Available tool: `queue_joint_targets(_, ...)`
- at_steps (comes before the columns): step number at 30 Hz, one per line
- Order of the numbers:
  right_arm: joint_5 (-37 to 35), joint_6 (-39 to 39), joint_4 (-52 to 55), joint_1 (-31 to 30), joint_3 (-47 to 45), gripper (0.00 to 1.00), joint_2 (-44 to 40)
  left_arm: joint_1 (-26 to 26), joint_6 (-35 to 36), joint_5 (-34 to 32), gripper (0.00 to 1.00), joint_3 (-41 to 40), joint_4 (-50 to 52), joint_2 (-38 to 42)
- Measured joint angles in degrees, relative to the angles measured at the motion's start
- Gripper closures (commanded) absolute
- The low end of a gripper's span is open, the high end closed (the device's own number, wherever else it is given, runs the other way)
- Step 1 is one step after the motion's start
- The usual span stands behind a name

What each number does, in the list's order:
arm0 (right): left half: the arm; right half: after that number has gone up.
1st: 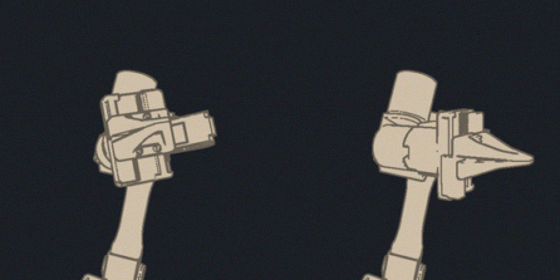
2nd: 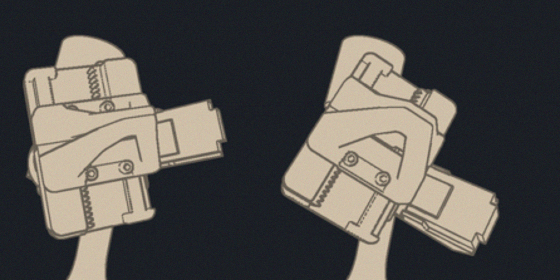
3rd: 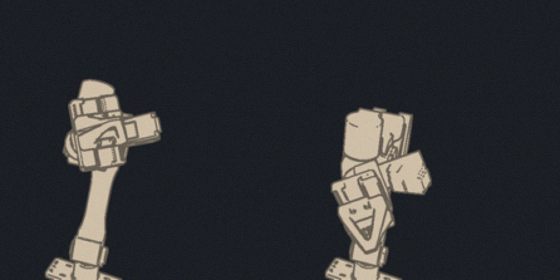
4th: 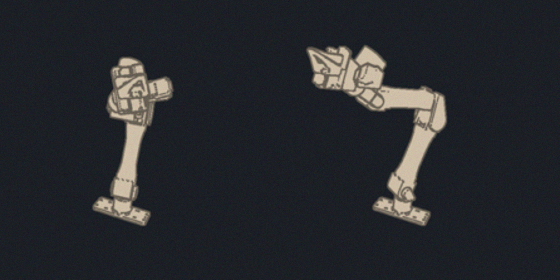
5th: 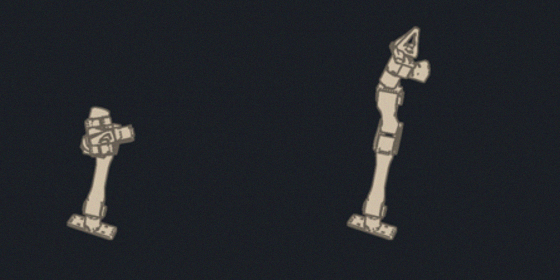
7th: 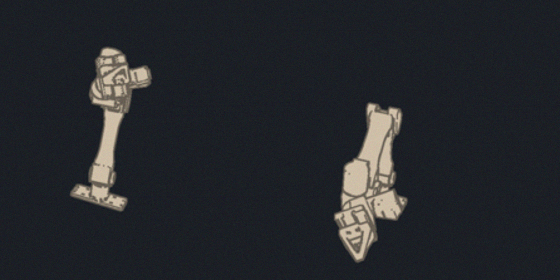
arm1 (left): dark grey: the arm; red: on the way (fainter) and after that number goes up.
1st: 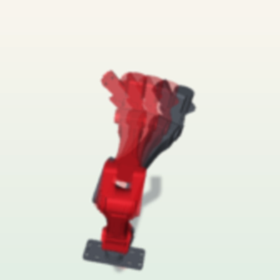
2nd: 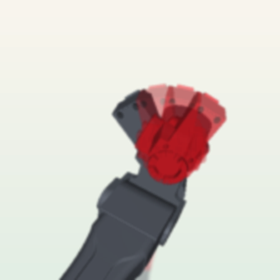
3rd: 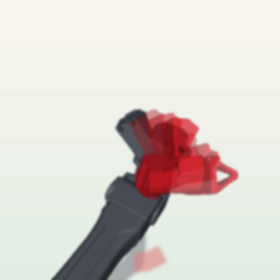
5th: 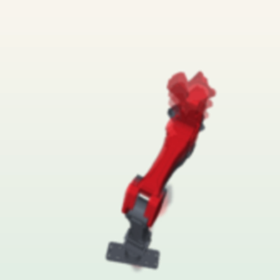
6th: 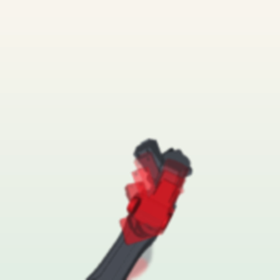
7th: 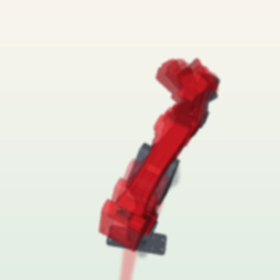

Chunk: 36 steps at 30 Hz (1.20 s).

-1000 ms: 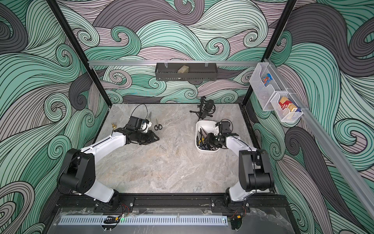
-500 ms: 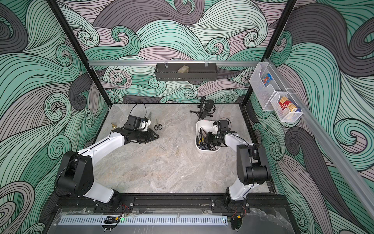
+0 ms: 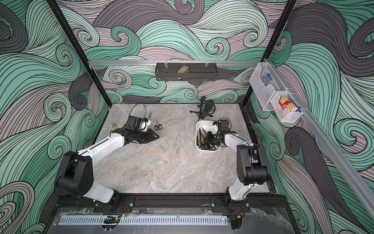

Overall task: Take the scissors out of the storage box
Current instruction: Pick up the scissors from the storage box.

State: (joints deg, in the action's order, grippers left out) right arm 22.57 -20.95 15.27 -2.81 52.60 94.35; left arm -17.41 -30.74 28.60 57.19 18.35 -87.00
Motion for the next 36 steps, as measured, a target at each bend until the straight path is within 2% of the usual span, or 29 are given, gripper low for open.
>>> queue_joint_targets(9,-0.4,0.0,0.3,1.5,0.0,1.00,-5.0,-0.7,-1.7,3.6,0.60,0.0,-0.4,0.0)
queue_joint_targets(16,-1.5,-1.6,0.3,1.6,0.0,1.00,-12.0,-5.1,-2.4,4.0,0.58,1.6,-0.1,-1.6)
queue_joint_targets(21,-1.5,-6.5,-2.3,0.5,-1.3,1.00,-18.3,-8.8,-4.8,3.8,0.57,1.7,-2.2,-1.6)
queue_joint_targets(28,-4.0,-15.4,-8.7,-8.0,-7.1,1.00,-25.5,-11.6,-8.4,2.2,0.57,2.2,-4.9,-1.7)
queue_joint_targets(36,-6.7,-22.9,-15.1,-17.1,-9.7,1.00,-25.4,-12.5,-9.3,0.0,0.57,5.0,-5.7,-1.7)
